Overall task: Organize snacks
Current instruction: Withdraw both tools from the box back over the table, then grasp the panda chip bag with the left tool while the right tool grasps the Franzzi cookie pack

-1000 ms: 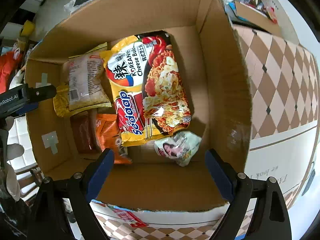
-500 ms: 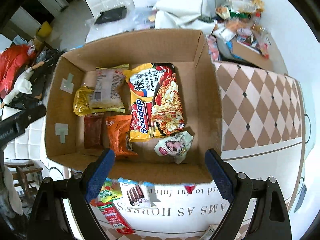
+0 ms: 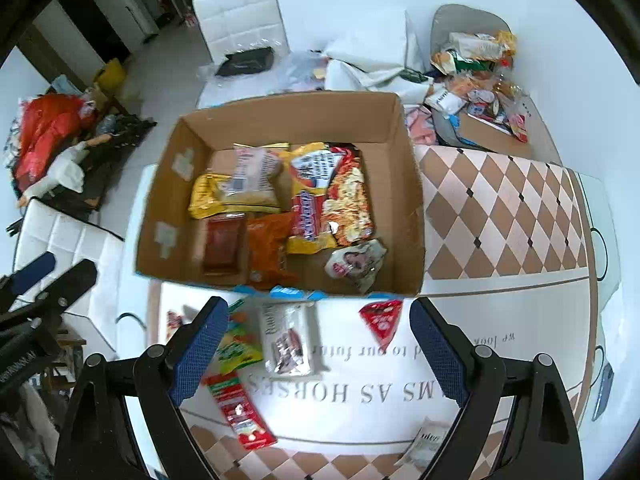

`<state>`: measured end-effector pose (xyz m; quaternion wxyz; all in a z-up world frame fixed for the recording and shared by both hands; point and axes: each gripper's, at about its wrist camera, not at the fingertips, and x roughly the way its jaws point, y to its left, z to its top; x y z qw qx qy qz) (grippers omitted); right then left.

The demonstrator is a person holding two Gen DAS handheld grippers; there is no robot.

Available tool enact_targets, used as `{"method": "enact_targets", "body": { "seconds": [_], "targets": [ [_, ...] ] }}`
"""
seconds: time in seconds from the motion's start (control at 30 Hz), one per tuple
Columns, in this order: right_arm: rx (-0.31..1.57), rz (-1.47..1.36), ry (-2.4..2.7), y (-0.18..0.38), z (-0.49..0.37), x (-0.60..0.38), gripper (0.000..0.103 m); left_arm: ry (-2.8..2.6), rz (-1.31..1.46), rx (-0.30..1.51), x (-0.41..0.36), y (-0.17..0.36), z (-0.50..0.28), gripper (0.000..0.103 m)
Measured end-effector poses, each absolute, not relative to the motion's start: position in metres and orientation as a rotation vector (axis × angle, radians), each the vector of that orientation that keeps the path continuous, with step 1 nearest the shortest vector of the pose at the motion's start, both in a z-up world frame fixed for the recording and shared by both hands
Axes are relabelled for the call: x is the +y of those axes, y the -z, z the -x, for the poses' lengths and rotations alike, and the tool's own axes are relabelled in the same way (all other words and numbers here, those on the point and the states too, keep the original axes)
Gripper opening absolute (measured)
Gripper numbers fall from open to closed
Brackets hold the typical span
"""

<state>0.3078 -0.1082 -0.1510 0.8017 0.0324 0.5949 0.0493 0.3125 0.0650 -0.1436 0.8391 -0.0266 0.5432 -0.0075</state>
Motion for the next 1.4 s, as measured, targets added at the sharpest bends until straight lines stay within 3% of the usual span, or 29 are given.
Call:
{"method": "enact_targets", "body": {
  "seconds": [0.27, 0.8, 1.13, 1.27, 1.4],
  "targets": [
    [1.298, -0.100, -0.162, 0.148, -0.266, -0.096, 0.094, -0.030, 0.141, 1.184, 0.086, 0.155, -0.279, 0.087],
    [1.527, -0.114, -0.103, 0.286, -0.282, -0.081, 0.094, -0.075, 0.051, 1.545, 0.096, 0.324, -0.286, 0.087],
    [1.602, -0.137, -0.051, 0.353, -0.295, -0.071, 0.091, -0.030, -0.004, 1.628, 0.080, 0.374, -0.303, 0.087],
    [1.625, -0.164, -0.036, 0.370, -0.296, -0.072, 0.078, -0.037, 0.020, 1.635, 0.082, 0.378, -0.301, 0.057],
    [1.612, -0.170, -0.042, 0.366, -0.292, -0.071, 0.064, -0.047, 0.041, 1.629, 0.085, 0.375, -0.294, 0.054]
  ]
}}
